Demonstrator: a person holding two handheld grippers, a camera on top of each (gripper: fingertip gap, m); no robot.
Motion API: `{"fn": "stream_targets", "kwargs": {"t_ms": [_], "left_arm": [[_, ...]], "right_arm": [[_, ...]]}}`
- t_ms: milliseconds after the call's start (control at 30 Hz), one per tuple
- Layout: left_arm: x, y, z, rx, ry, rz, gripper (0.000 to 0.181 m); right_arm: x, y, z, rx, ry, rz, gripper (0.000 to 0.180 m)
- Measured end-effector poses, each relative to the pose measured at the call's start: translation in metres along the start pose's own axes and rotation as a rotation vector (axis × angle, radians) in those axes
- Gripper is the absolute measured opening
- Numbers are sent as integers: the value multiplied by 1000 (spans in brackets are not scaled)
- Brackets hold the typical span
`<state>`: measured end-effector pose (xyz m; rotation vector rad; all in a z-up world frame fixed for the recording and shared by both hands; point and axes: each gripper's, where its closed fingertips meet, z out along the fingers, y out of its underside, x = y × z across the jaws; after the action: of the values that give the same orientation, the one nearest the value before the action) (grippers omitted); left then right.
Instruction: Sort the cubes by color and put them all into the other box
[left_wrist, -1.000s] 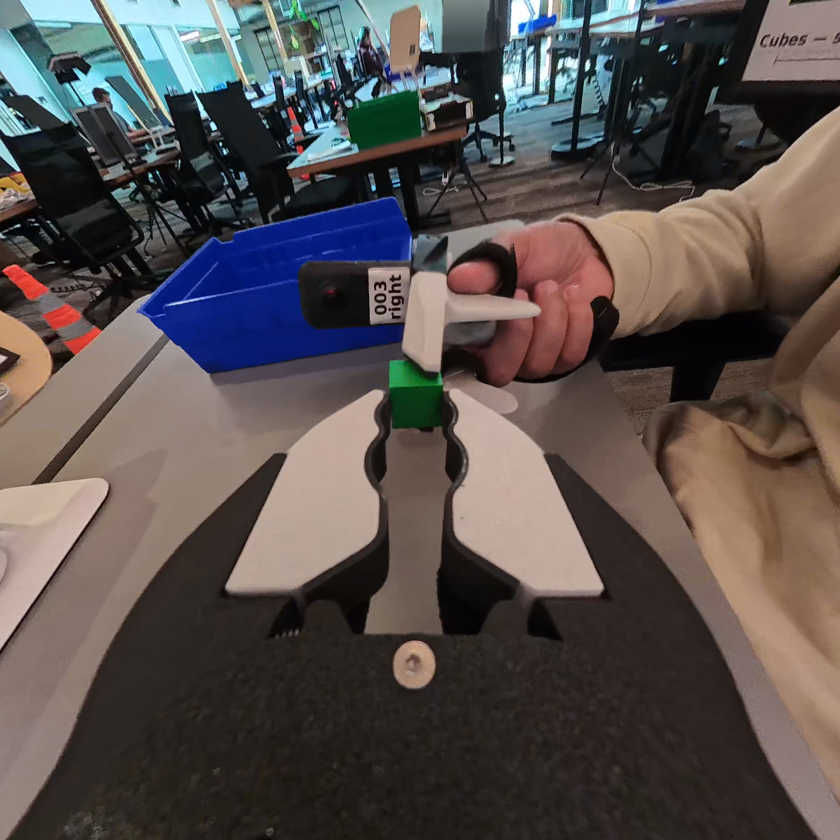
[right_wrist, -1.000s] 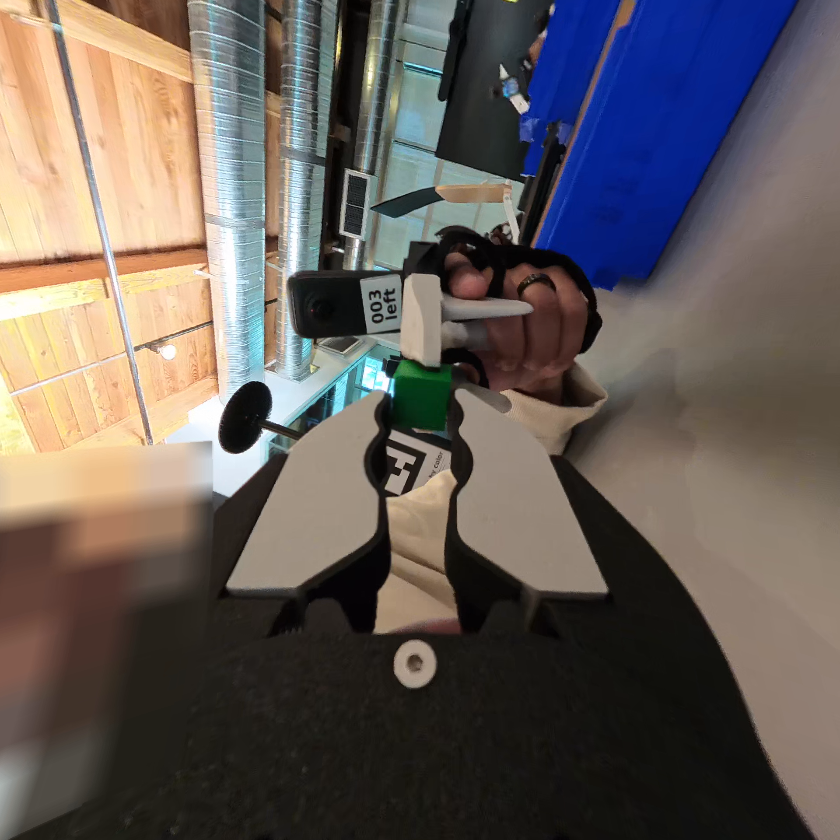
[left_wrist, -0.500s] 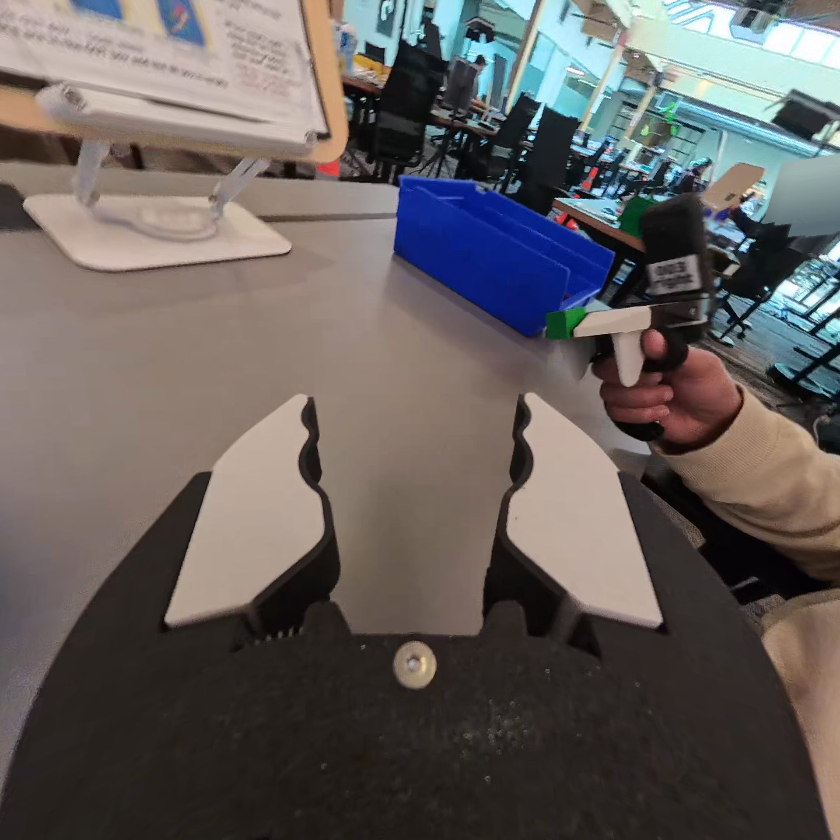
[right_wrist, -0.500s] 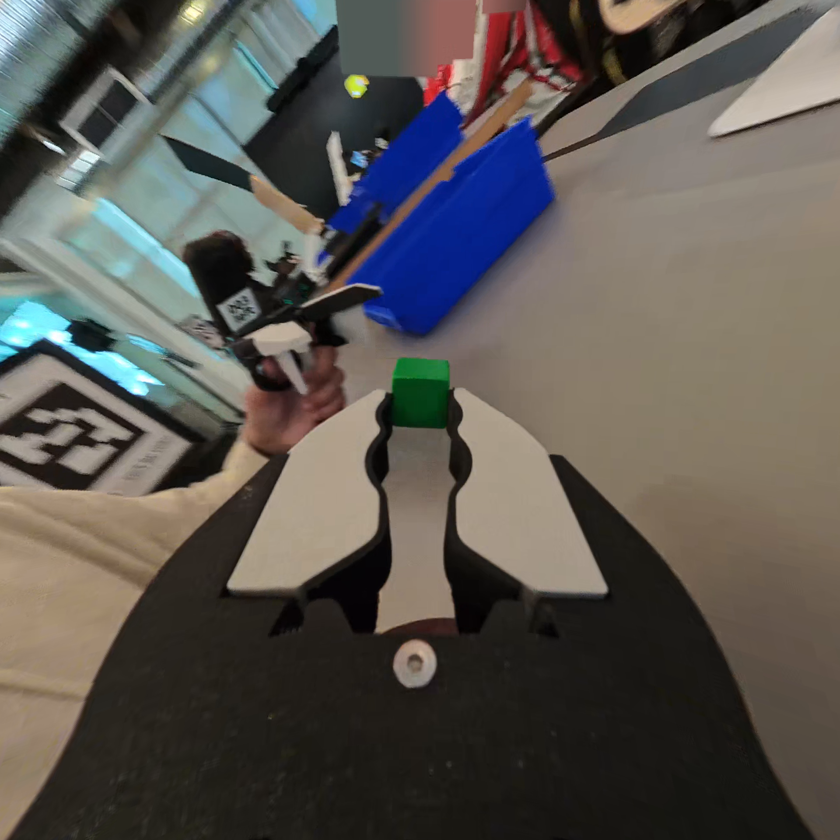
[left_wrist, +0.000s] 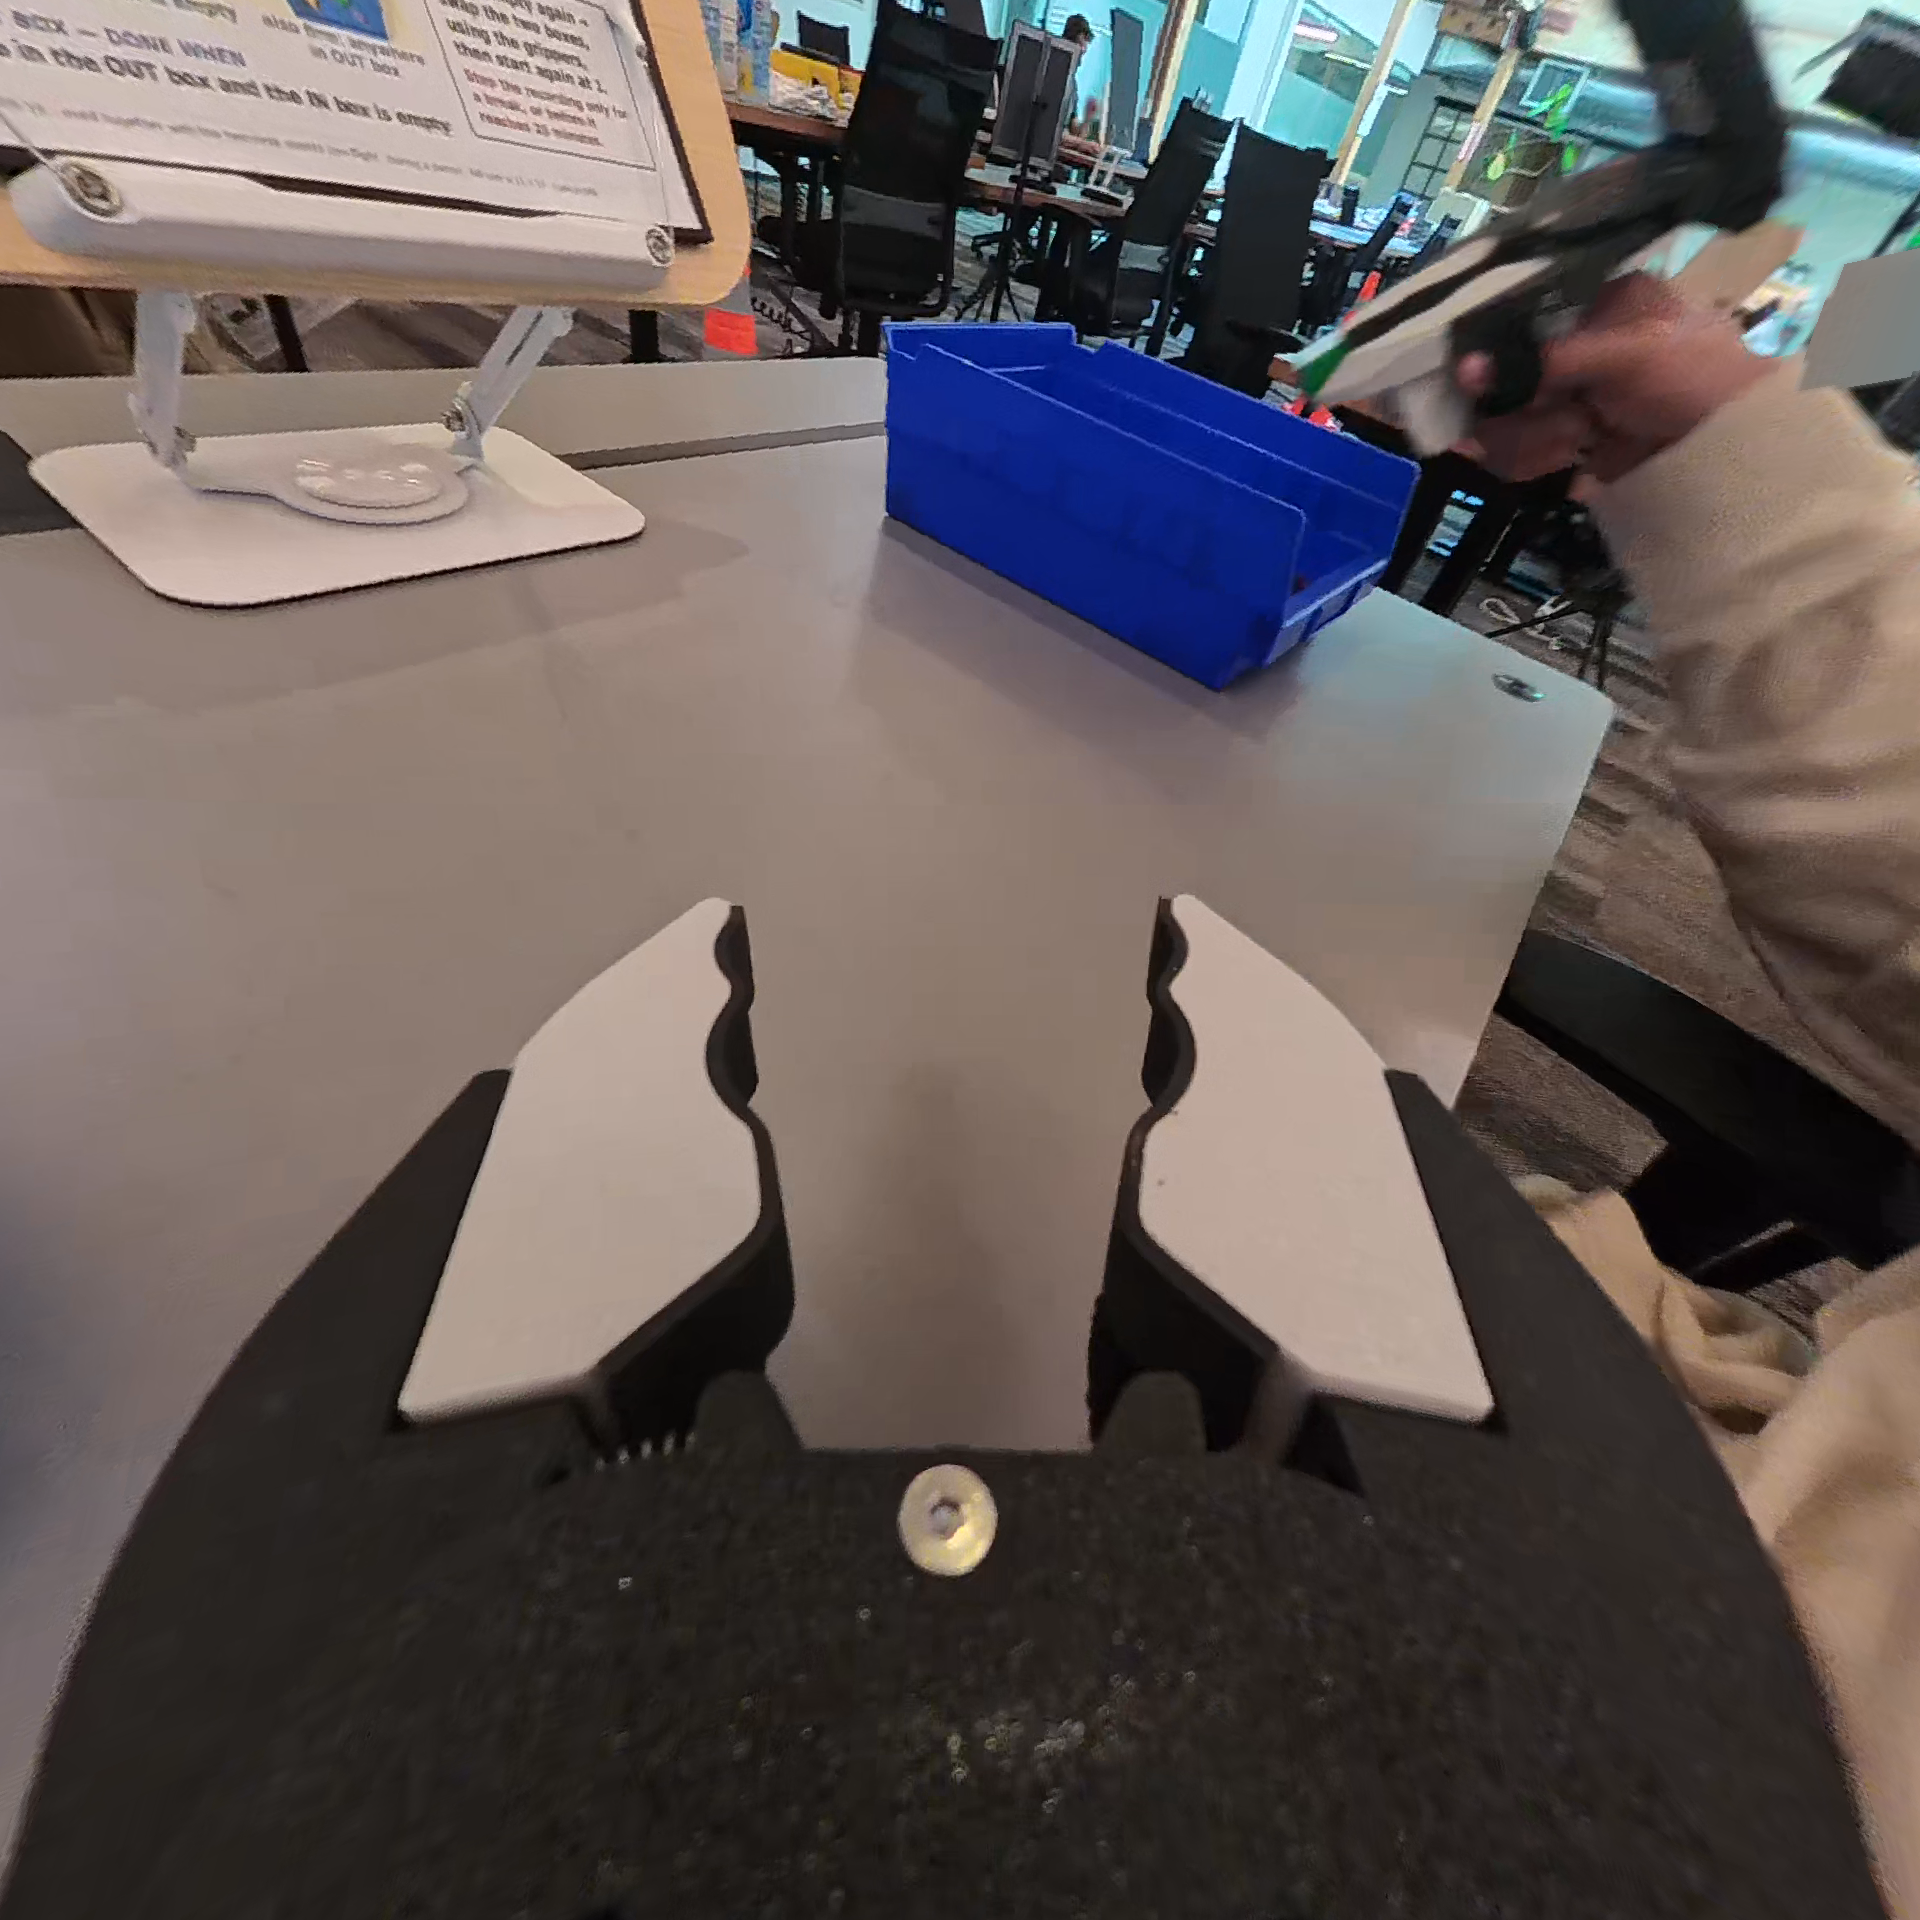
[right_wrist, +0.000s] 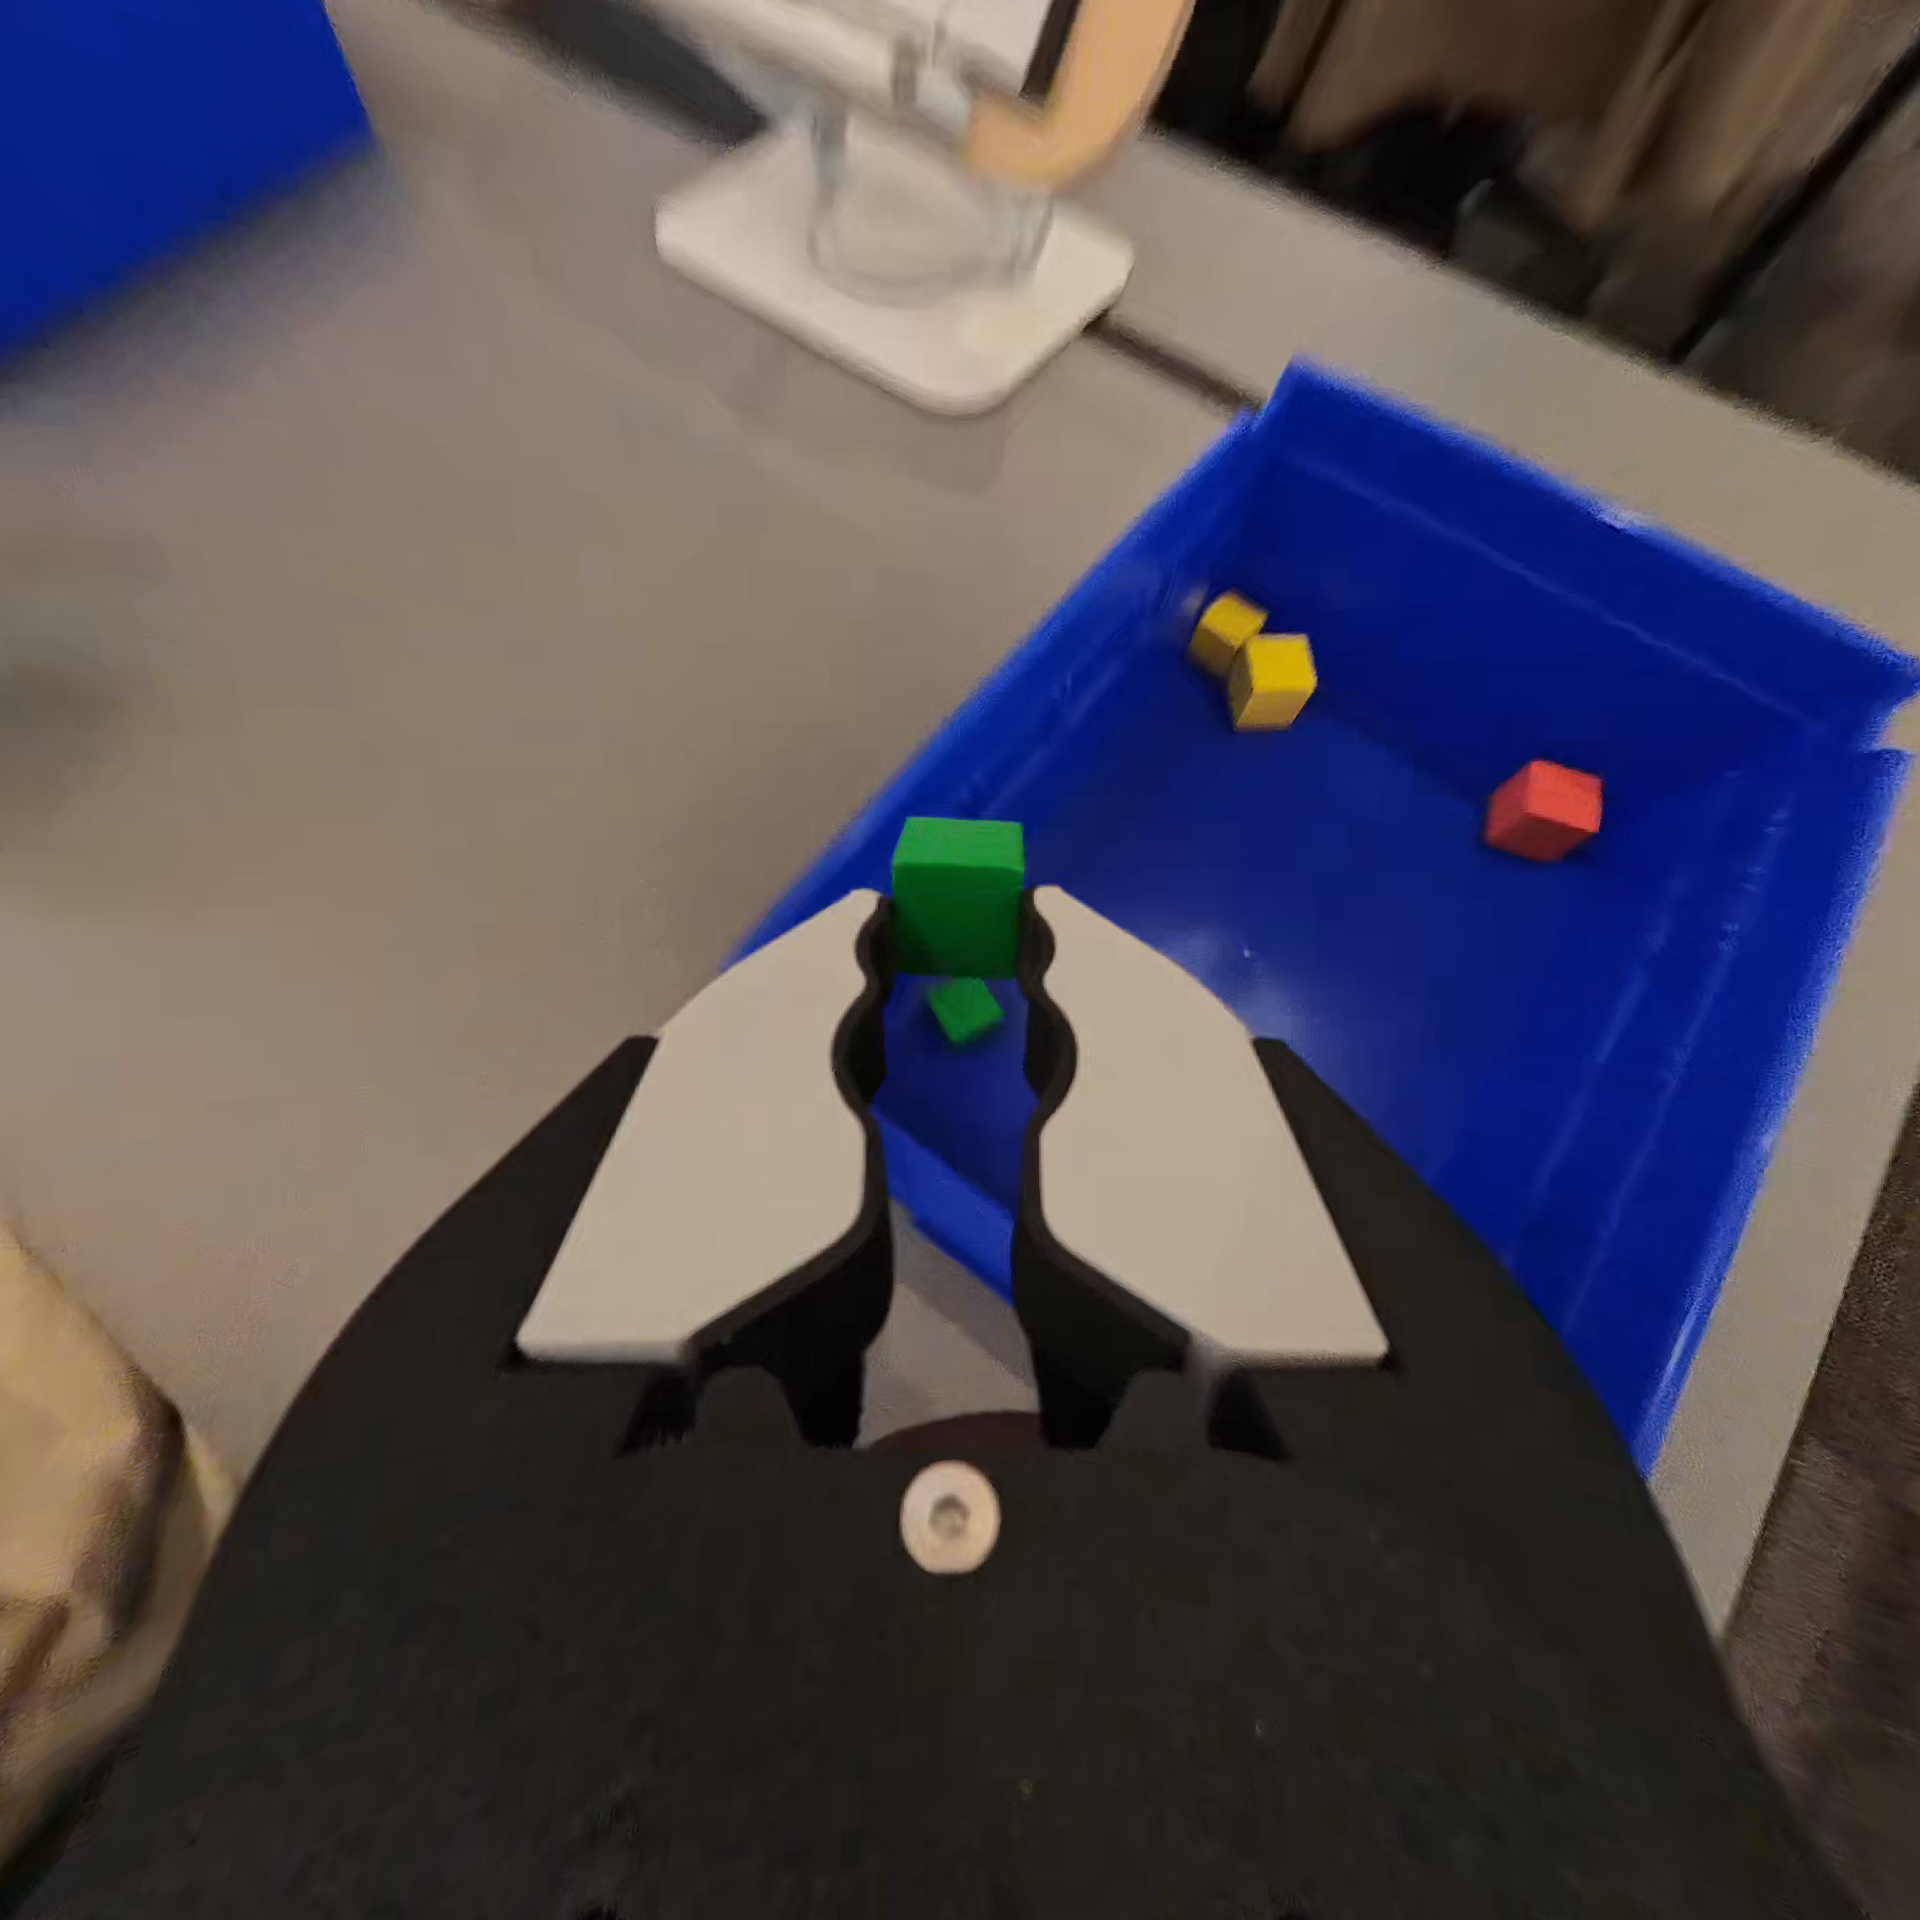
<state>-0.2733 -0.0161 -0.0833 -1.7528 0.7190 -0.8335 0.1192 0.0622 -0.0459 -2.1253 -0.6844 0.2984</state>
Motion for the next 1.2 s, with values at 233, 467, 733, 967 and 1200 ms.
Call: {"fn": "stream_targets", "kwargs": {"t_ms": [233,467,733,967,1200], "left_arm": [[4,8,10,-37,45,-58,73],[2,14,11,-60,41,-64,73],[4,18,14,-78,61,-67,73],[-3,11,8,-44,26,-48,72],[-25,-4,-4,15,-128,-47,70]], "right_arm": [[38,66,97,-512,-200,-169,23],[12,93,115,-721,-356,-220,22],[4,95,106,-731,-365,-196,41],[26,15,44,-258,-9,-160,47],[-131,-40,0,643,-254,279,39]]}}
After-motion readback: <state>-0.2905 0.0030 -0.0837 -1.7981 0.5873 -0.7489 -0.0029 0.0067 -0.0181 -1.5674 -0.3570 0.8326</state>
